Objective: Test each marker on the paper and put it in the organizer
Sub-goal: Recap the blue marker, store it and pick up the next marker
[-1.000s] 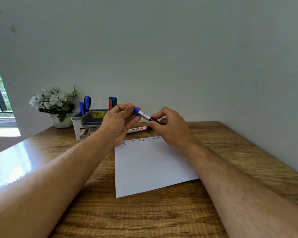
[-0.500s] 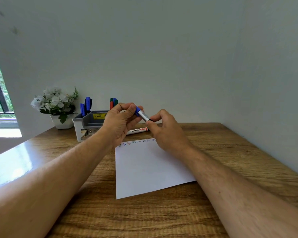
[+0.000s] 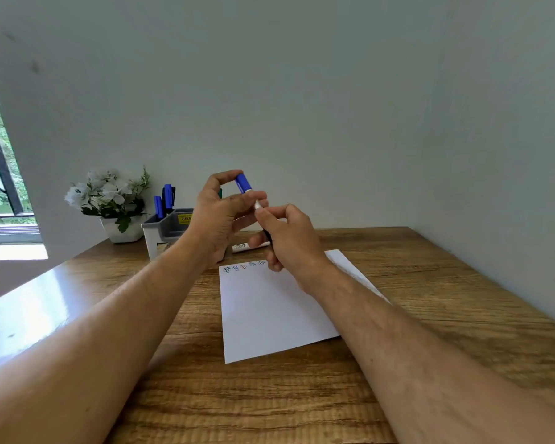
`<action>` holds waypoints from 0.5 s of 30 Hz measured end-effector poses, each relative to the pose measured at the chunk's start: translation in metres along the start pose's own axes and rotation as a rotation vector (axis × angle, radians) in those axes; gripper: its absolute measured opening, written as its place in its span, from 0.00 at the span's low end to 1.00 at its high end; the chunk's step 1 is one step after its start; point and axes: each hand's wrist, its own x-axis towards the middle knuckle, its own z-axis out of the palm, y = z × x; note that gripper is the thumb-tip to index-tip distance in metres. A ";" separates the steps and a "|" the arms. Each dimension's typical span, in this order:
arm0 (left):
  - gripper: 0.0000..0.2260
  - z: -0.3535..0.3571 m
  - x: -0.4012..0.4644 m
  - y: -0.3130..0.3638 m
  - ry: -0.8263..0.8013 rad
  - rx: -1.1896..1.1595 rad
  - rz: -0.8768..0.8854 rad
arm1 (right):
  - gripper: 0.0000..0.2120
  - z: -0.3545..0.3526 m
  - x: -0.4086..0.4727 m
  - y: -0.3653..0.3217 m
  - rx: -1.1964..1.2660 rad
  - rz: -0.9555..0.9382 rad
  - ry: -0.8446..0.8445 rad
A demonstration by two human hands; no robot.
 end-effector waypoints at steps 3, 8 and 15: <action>0.19 -0.009 0.000 0.004 0.085 0.110 0.117 | 0.10 0.008 0.000 0.003 -0.179 -0.031 0.075; 0.19 -0.026 0.006 0.013 0.250 0.103 0.265 | 0.04 0.010 0.006 0.006 -0.573 -0.066 0.135; 0.20 -0.056 0.022 0.022 0.434 0.306 0.434 | 0.08 0.008 0.001 0.021 -0.790 0.015 0.023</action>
